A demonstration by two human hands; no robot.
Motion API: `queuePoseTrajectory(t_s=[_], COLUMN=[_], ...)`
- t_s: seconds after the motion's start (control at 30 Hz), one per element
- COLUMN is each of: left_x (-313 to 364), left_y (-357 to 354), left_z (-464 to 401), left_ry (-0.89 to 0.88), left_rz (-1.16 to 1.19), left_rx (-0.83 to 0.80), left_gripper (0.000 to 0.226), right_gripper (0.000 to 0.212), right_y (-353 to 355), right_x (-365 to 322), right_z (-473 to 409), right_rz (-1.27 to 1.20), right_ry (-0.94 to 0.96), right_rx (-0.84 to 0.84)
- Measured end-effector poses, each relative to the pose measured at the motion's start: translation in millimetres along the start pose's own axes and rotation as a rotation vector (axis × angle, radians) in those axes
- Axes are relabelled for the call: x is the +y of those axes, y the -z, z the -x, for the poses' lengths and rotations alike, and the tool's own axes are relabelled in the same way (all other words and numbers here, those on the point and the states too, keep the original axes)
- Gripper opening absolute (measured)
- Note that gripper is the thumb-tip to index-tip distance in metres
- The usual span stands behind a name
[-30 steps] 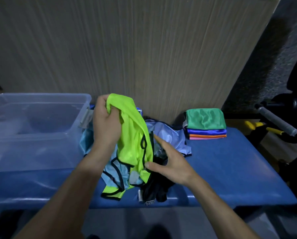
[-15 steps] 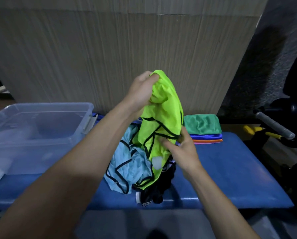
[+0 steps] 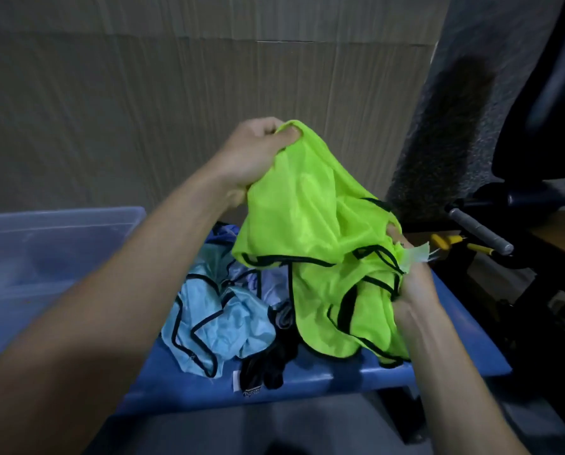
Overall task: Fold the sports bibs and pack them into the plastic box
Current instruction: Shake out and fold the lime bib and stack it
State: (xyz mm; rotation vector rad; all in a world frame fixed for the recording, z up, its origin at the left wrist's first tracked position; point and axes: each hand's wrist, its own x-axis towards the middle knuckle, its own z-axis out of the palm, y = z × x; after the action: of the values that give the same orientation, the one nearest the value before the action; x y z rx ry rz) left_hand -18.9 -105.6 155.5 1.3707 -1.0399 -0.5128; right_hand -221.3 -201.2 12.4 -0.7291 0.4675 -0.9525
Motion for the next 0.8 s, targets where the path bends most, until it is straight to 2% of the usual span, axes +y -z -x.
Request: queuePoseTrajectory(t_s=[0.1,0.23,0.27,0.3,0.33,0.37,0.4,0.43,0.5,0.53,0.57,0.63,0.67,0.7,0.73,0.8], left_x=[4.2,-40.4,-58.0,-74.3,-90.1,-103.8,-114.4,-122.5,-136.5,-145.1,-154.1,-178.5,-193.6,-203.9,-207.5,-204.1], left_y=[-10.9,-11.7,-6.8,-0.2,7.1,12.6,14.8,13.4,1.6,-7.5,-18.1,-35.3,-38.8,-39.4,-37.6,-30.7], left_z=[-8.5,-31.3,-35.8,-38.2,-38.3,-34.8,-26.9,-14.8,13.2,28.0,42.6,66.9,74.8,79.0,78.4,69.5], left_ry=[0.08,0.31,0.376,0.416,0.425,0.409,0.323,0.17,-0.11,-0.141,-0.092,0.037,0.034,-0.002,-0.059,-0.191], left_rz=[0.083,0.053,-0.035,-0.227,-0.517,-0.822,-1.024,-1.072,-0.857,-0.755,-0.744,-1.001,-1.177,-1.305,-1.338,-1.141], left_rx=[-0.067,0.046,0.072,0.075,0.052,0.039,0.044,0.044,-0.08,-0.204,-0.336,-0.483,-0.459,-0.397,-0.308,-0.141], left_gripper=[0.008,0.006,0.009,0.011,0.017,0.029,0.038,0.039,0.034,0.04,0.056,0.089,0.091,0.082,0.064,0.031], right_gripper=[0.027,0.031,0.034,0.031,0.023,0.02,0.02,0.02,0.028,0.038,0.05,0.068,0.071,0.069,0.064,0.05], right_y=[18.6,49.4,54.2,60.0,66.0,71.4,77.7,83.1,87.1,86.7,88.1,83.5,81.4,78.3,78.9,79.8], right_x=[-6.1,-8.8,-8.9,-8.7,-7.5,-5.0,0.0,3.7,9.1,10.8,14.0,21.5,26.2,30.0,34.2,33.9], right_z=[0.5,-3.0,-2.4,-3.5,-4.9,-7.1,-11.7,-15.3,-17.1,-16.6,-17.3,-15.6,-15.4,-14.3,-16.8,-22.1], right_rz=[0.055,0.198,0.255,0.335,0.434,0.537,0.648,0.765,0.99,1.054,1.09,1.164,1.221,1.288,1.358,1.402], right_ry=[-0.033,-0.079,-0.091,-0.096,-0.099,-0.102,-0.107,-0.125,-0.204,-0.255,-0.292,-0.317,-0.306,-0.268,-0.211,-0.065], right_rx=[0.041,0.109,0.13,0.16,0.192,0.195,0.21,0.204,0.133,0.067,0.016,-0.088,-0.122,-0.137,-0.125,-0.078])
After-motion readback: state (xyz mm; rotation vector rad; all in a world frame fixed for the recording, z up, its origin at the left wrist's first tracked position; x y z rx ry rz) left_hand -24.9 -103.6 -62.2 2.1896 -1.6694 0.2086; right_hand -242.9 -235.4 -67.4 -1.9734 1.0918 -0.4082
